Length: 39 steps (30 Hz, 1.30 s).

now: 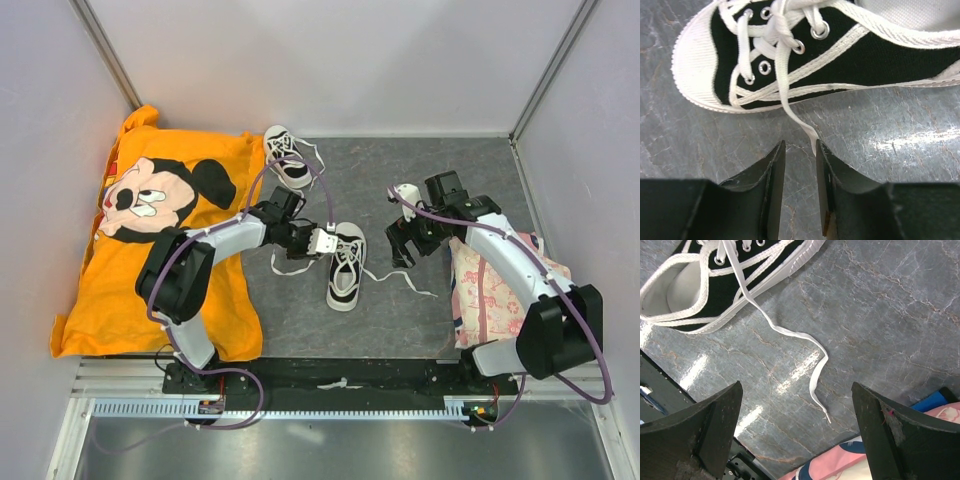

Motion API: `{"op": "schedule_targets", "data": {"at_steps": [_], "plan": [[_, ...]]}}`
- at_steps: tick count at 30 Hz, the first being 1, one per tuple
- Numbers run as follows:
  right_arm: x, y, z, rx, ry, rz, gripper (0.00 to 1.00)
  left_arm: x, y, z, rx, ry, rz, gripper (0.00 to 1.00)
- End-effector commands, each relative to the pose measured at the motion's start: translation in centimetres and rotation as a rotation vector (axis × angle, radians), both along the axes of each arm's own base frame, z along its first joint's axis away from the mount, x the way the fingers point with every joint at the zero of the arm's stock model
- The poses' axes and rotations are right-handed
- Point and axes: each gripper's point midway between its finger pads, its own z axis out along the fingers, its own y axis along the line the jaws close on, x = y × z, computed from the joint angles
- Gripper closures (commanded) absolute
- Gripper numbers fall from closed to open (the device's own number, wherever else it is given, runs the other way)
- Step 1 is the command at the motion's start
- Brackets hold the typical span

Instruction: Tie the shoes

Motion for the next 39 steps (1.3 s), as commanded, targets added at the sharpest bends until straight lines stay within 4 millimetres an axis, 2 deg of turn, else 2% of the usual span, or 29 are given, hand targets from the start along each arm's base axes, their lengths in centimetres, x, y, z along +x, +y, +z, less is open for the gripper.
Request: {"op": "schedule_targets", "data": {"at_steps": [1, 5, 12, 16, 19, 24, 26, 28, 36, 39], "plan": [[0.6, 0.0, -0.4, -0.014, -0.001, 0.012, 0.02, 0.4, -0.4, 0.3, 0.001, -0.058, -0.068, 0.62], [0.7, 0.0, -0.9, -0.02, 0.012, 0.019, 0.02, -0.7, -0.2, 0.2, 0.0, -0.024, -0.093, 0.57], [0.5, -0.1, -1.6, -0.03, 0.019, 0.034, 0.02, -0.4, -1.1, 0.5, -0.007, 0.008, -0.094, 0.56], [0.5, -0.2, -2.1, -0.037, 0.025, 0.026, 0.02, -0.1, -2.1, 1.6, -0.034, 0.025, -0.084, 0.64], [0.5, -0.4, -2.4, -0.05, 0.028, 0.019, 0.02, -1.1, -2.3, 1.3, -0.028, 0.04, -0.107, 0.68], [0.5, -1.0, -2.6, -0.076, 0.024, 0.013, 0.03, -1.5, -2.3, 1.3, -0.024, 0.04, -0.117, 0.88], [0.5, -1.2, -2.6, -0.085, 0.016, 0.014, 0.04, -1.4, -2.2, 1.9, -0.03, 0.032, -0.108, 0.98], [0.4, -1.4, -2.9, -0.094, 0.023, 0.012, 0.05, -1.5, -2.1, 2.7, -0.04, 0.022, -0.102, 0.98], [0.5, -2.2, -5.5, -0.144, 0.06, -0.036, 0.14, -2.5, -3.4, 8.4, -0.184, 0.006, -0.091, 0.98], [0.7, -2.5, -6.3, -0.163, 0.07, -0.058, 0.2, -2.9, -3.9, 9.4, -0.229, 0.034, -0.078, 0.98]]}}
